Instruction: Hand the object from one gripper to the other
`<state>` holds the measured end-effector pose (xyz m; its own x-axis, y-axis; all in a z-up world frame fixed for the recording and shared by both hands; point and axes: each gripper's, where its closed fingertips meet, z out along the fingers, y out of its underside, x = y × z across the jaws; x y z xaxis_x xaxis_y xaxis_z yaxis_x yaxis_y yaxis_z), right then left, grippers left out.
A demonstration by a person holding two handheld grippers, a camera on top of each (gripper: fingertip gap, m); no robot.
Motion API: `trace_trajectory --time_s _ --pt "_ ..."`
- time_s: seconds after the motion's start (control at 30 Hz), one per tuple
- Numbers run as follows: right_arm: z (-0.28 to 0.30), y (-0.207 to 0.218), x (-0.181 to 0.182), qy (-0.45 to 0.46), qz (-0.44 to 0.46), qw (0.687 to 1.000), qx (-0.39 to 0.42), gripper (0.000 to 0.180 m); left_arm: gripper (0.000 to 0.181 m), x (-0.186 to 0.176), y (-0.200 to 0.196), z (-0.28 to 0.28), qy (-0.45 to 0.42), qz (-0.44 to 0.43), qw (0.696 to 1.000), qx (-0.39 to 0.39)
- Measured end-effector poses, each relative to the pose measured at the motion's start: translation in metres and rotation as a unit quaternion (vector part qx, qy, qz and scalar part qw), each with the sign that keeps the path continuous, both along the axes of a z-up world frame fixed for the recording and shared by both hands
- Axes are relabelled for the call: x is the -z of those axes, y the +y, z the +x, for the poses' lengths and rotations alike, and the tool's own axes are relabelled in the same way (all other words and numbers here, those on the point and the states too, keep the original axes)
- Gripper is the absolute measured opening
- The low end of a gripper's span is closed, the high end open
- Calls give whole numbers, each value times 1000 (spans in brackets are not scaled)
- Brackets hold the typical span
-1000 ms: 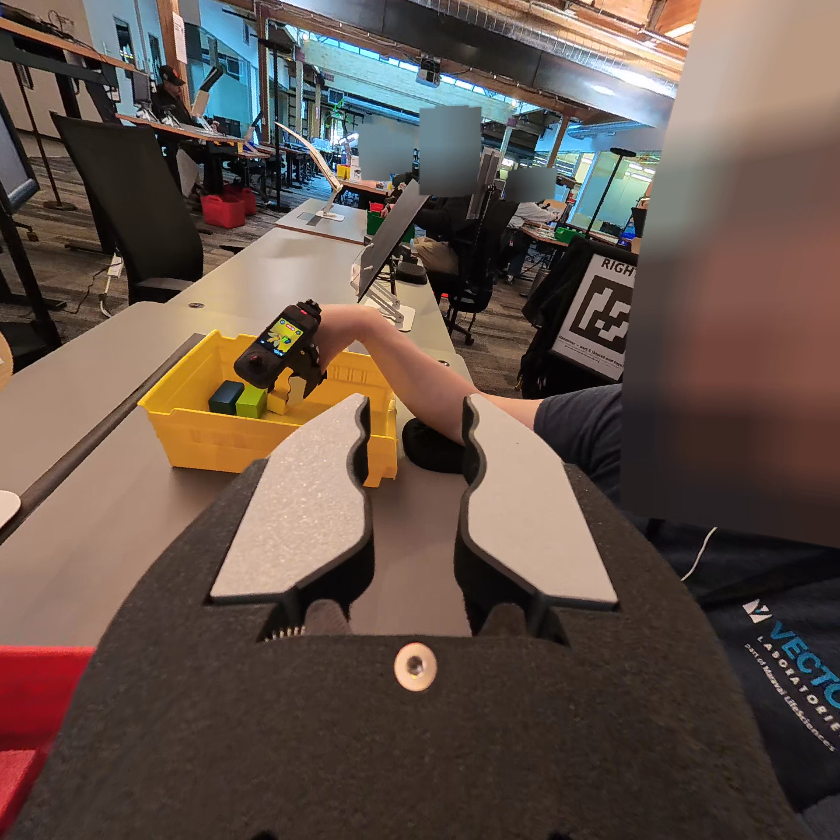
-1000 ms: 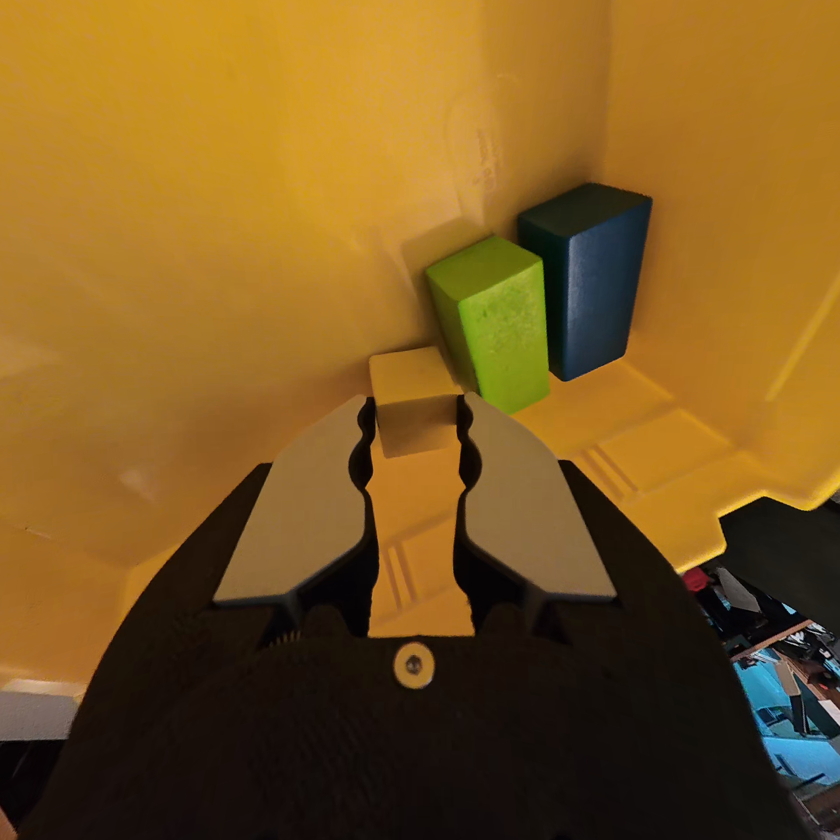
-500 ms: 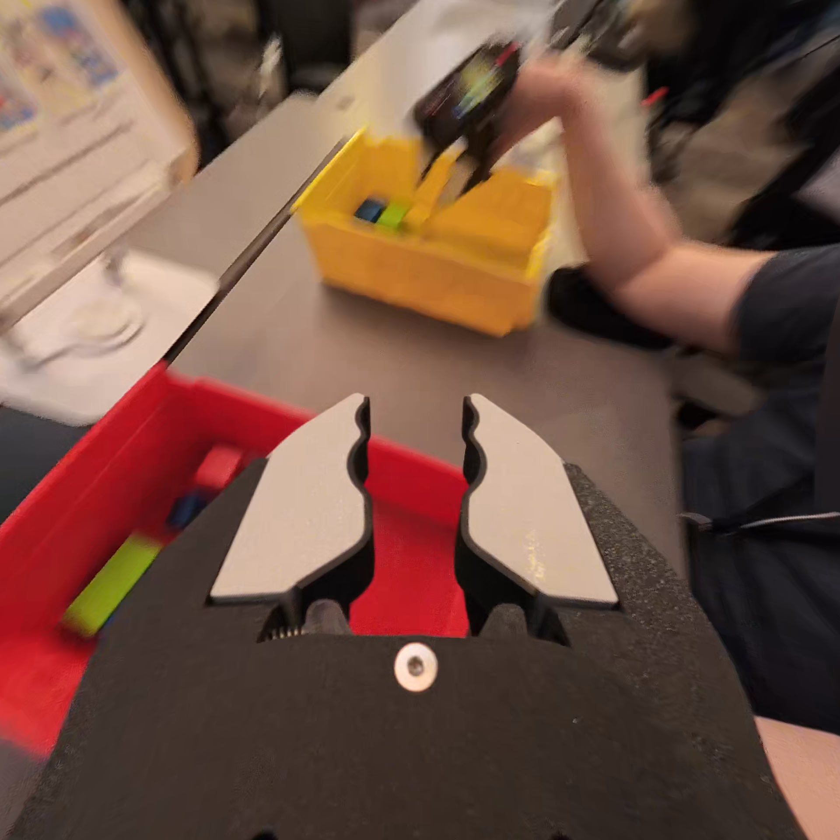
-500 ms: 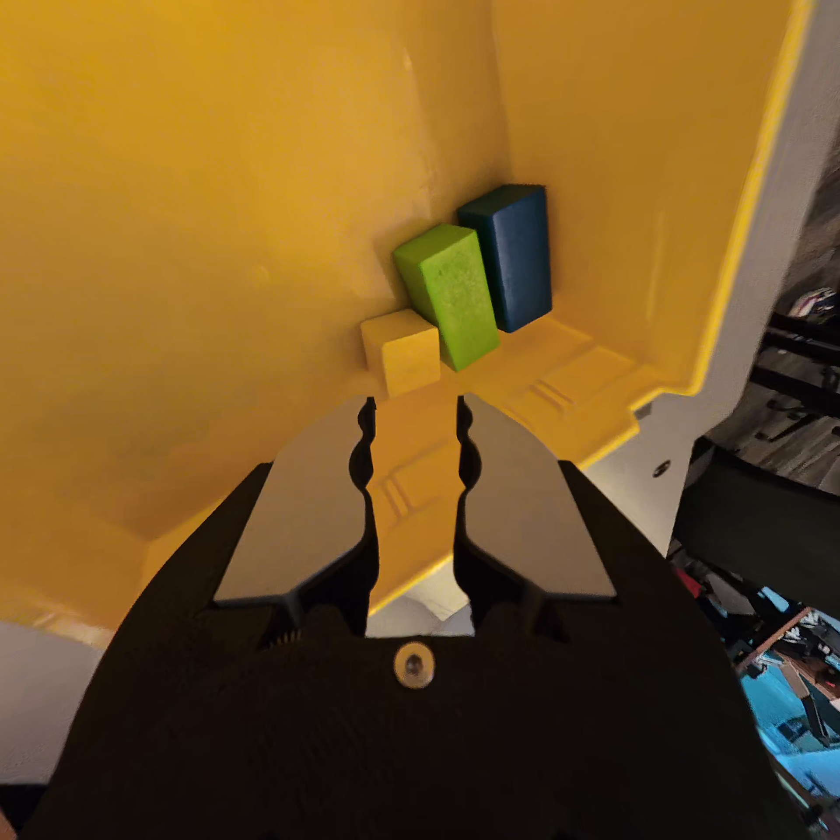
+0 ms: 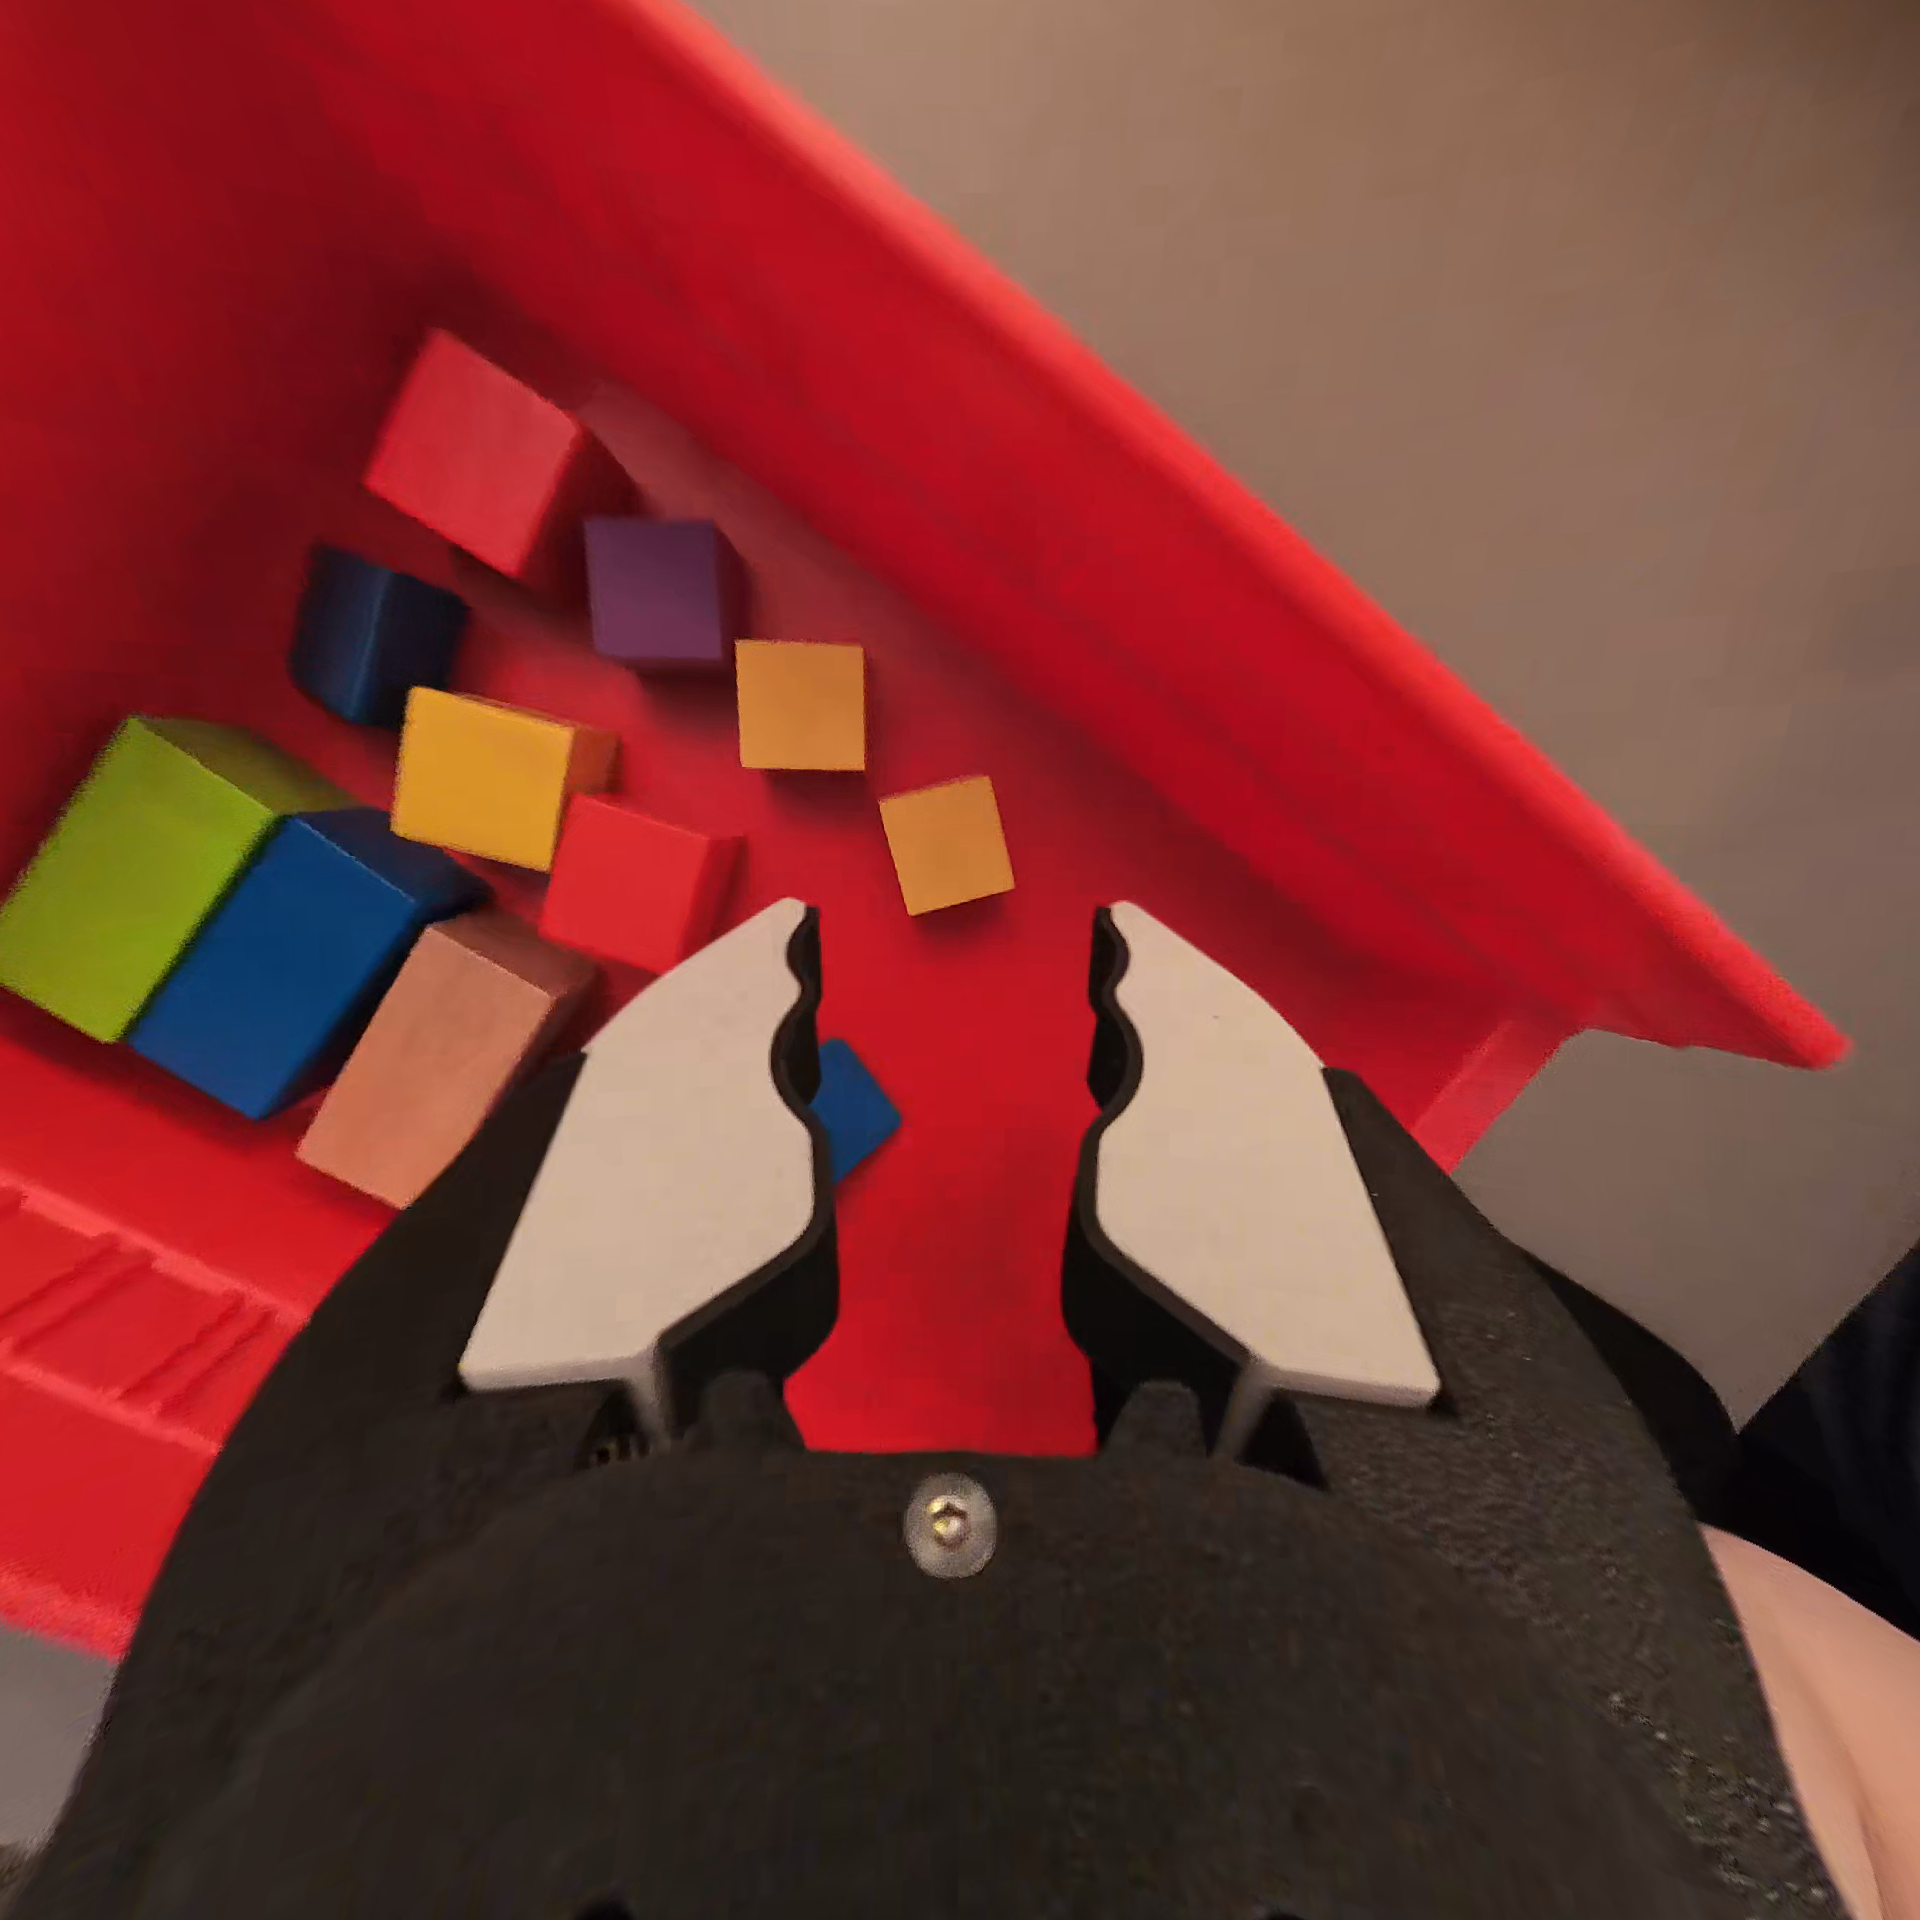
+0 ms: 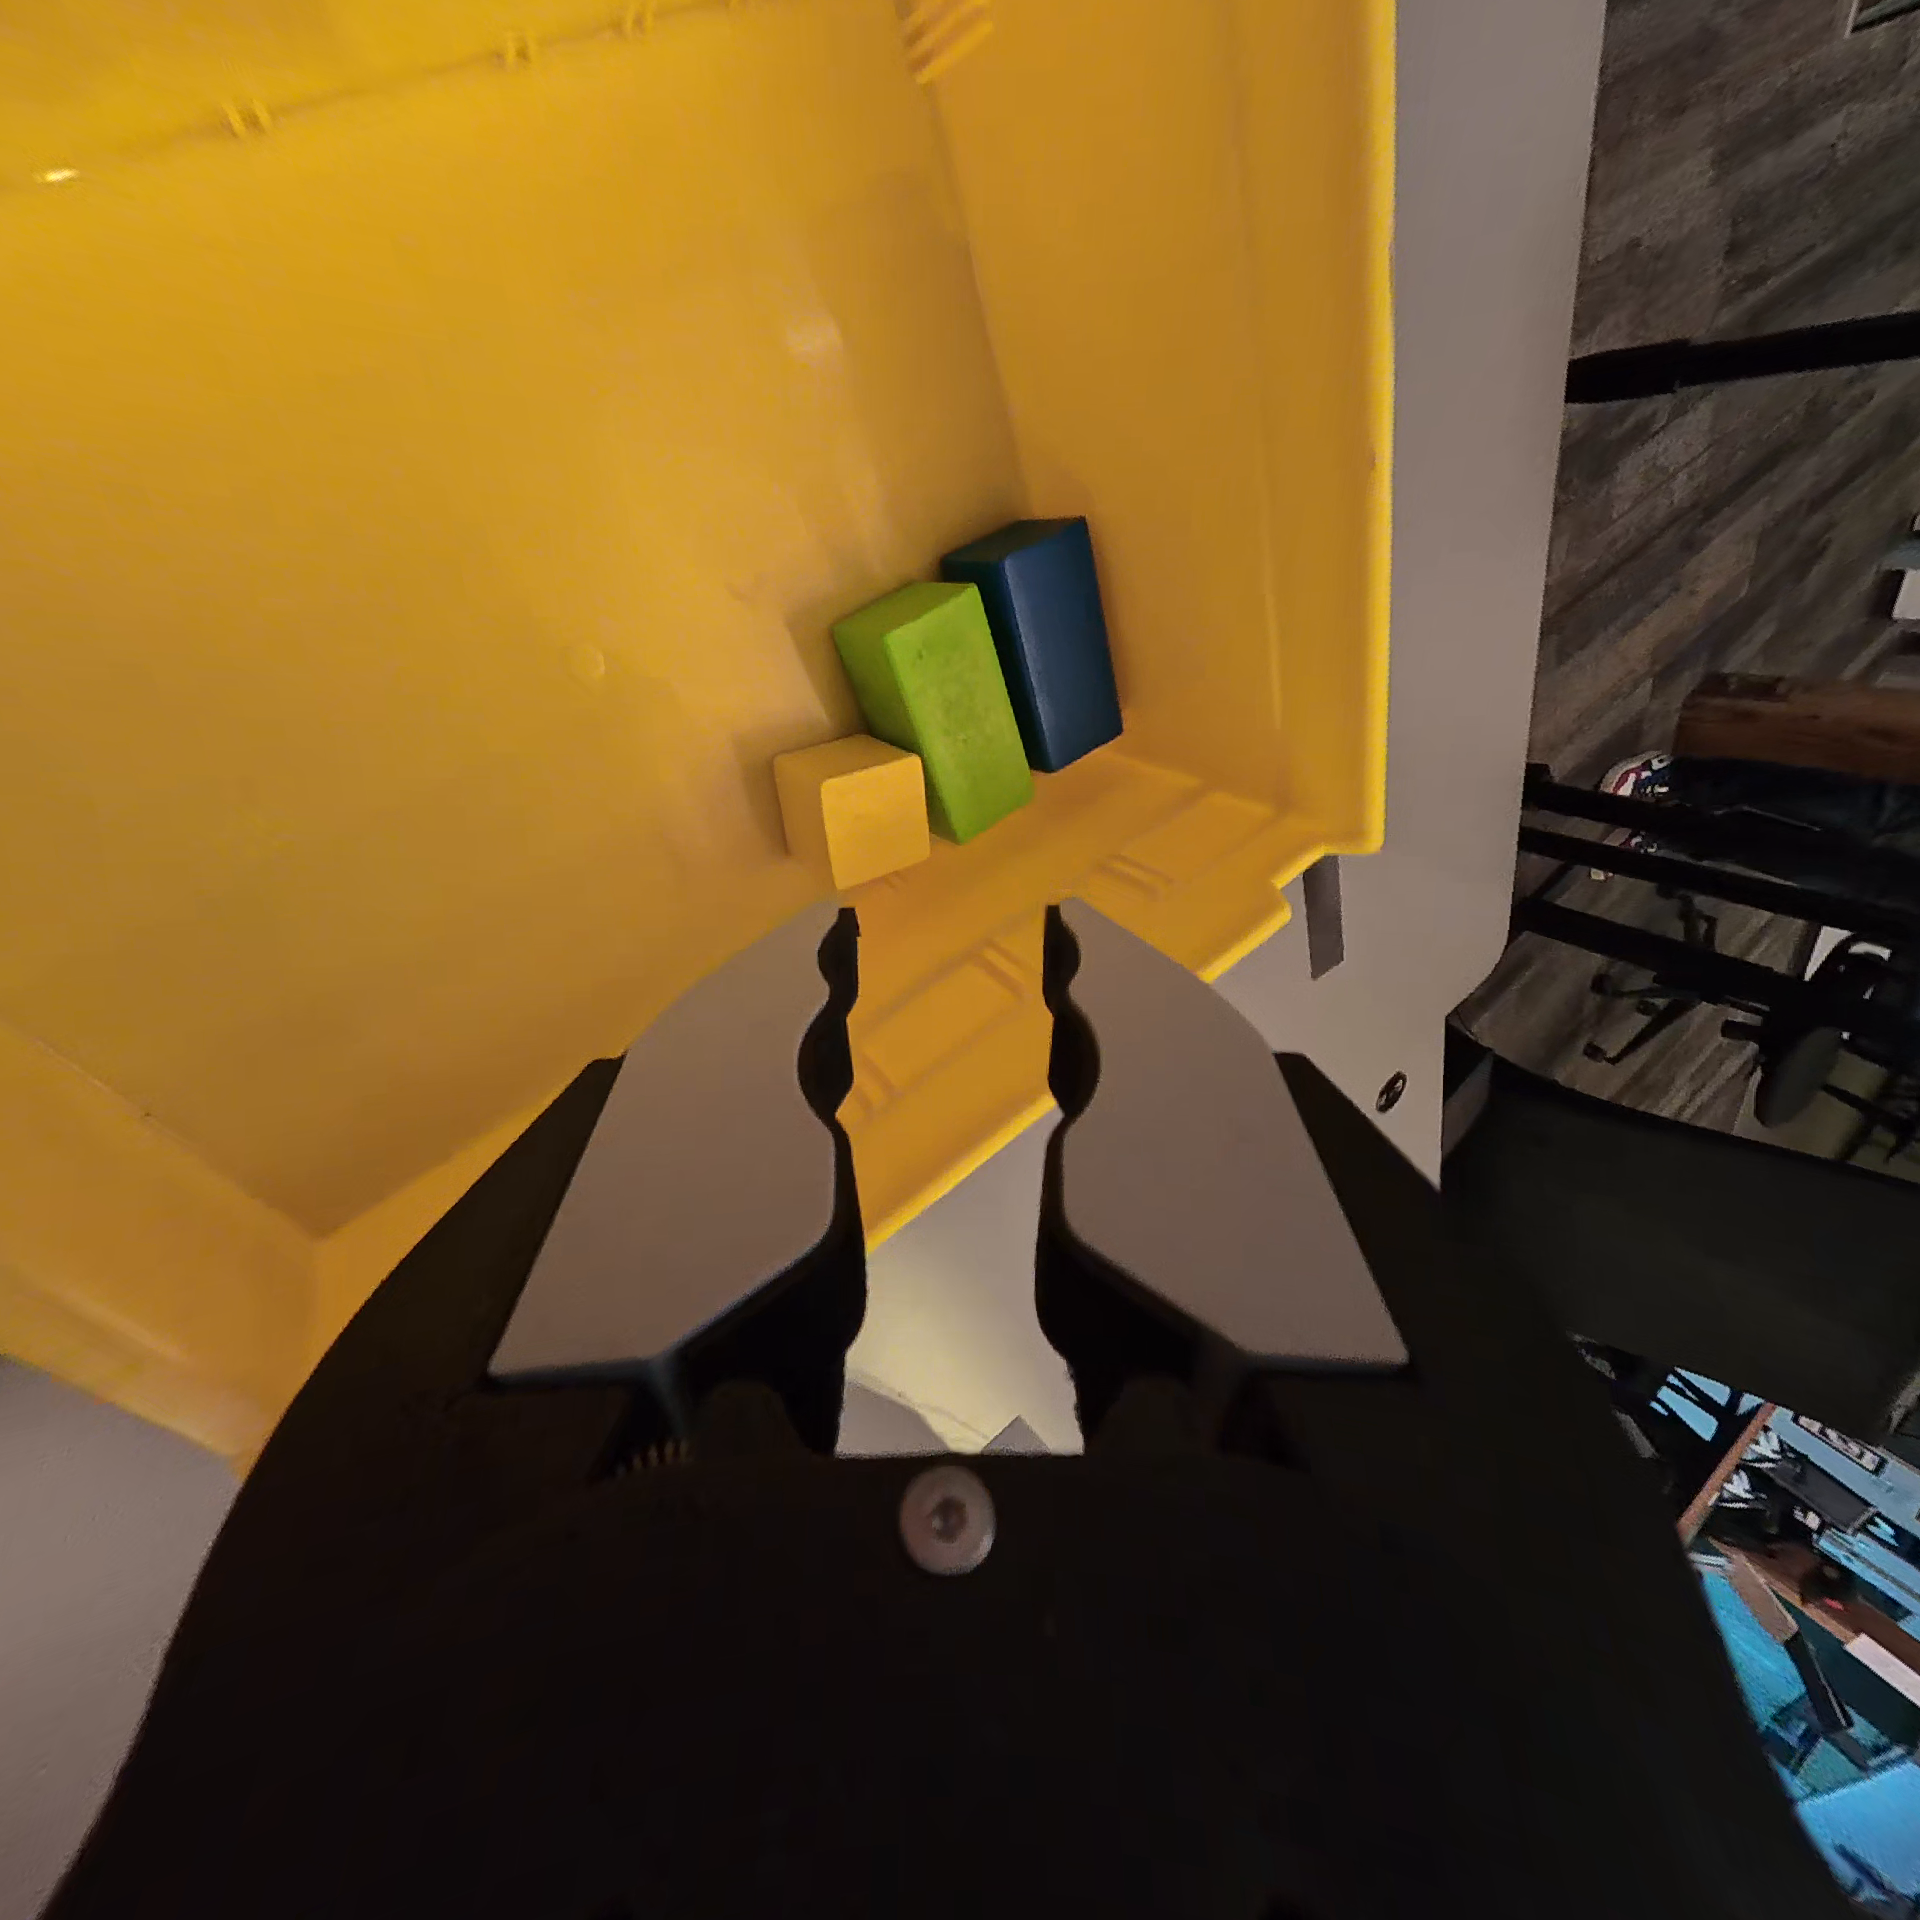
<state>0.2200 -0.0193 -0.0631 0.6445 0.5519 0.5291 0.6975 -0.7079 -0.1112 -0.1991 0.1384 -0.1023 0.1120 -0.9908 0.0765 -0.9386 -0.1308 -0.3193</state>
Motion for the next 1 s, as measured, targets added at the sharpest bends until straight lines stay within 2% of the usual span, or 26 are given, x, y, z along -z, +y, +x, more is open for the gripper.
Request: trace_trajectory --time_s 0.13,0.43,0.63,1.0 --pt "10 -8 -10 3 22 1000 19 35 54 25 4 1 58 -2 998 -9" --pt "16 -15 -19 11 40 999 26 35 47 45 5 5 86 -16 996 -14" --pt "12 -14 -17 12 33 999 21 35 32 45 8 3 84 -15 996 -19" --pt "10 -10 -22 2 45 999 15 33 28 38 9 -1 73 -11 997 -6"
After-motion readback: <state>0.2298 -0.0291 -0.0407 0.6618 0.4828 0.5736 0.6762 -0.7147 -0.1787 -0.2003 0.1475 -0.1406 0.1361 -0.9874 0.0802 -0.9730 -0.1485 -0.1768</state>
